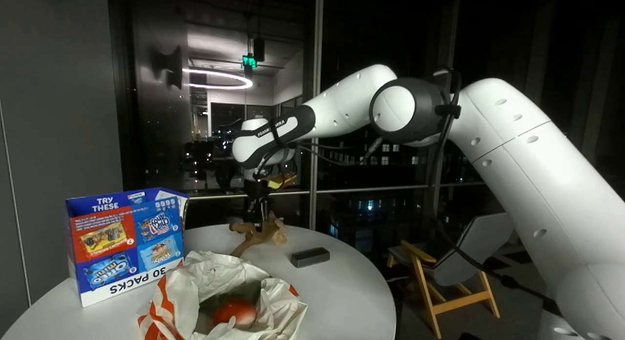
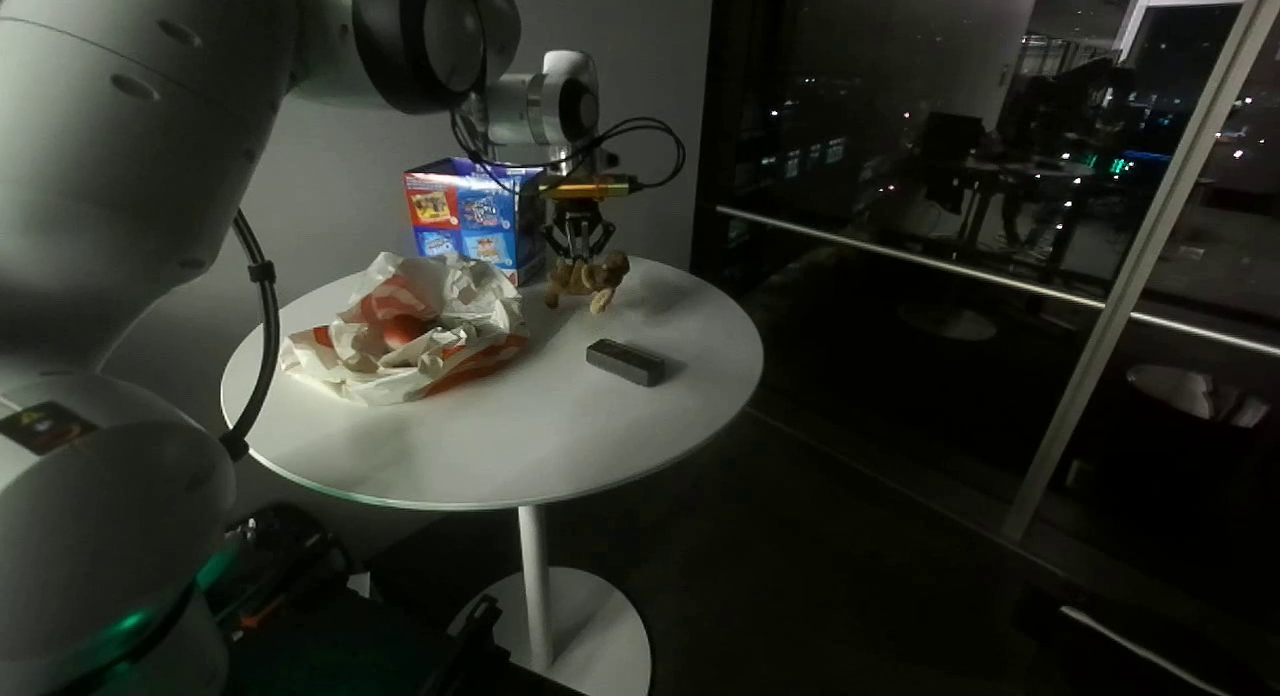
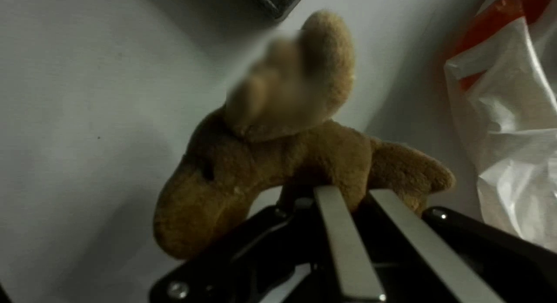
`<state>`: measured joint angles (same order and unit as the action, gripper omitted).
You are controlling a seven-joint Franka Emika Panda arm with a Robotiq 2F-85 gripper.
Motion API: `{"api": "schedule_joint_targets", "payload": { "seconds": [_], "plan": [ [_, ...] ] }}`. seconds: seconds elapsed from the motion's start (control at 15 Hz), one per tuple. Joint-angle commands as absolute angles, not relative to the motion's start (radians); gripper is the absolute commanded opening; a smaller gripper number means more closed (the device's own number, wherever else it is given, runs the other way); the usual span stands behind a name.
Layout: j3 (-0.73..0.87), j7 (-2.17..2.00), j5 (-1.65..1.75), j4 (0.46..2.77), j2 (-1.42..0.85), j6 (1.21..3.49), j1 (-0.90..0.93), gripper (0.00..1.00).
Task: Put the horse and the grey thing into the carrier bag and move it to the right
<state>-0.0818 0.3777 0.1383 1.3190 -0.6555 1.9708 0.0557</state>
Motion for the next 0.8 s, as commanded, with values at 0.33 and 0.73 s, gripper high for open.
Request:
{"api": "schedule_joint_targets", "payload": {
  "seconds": [0.33, 0.73],
  "plan": [
    [-0.198, 0.676, 0.039, 1.750, -0.225, 1.918, 0.046, 0.09],
    [-0.231, 0.860, -0.051, 1.843, -0.252, 1.796, 0.092, 0.09]
  ]
}}
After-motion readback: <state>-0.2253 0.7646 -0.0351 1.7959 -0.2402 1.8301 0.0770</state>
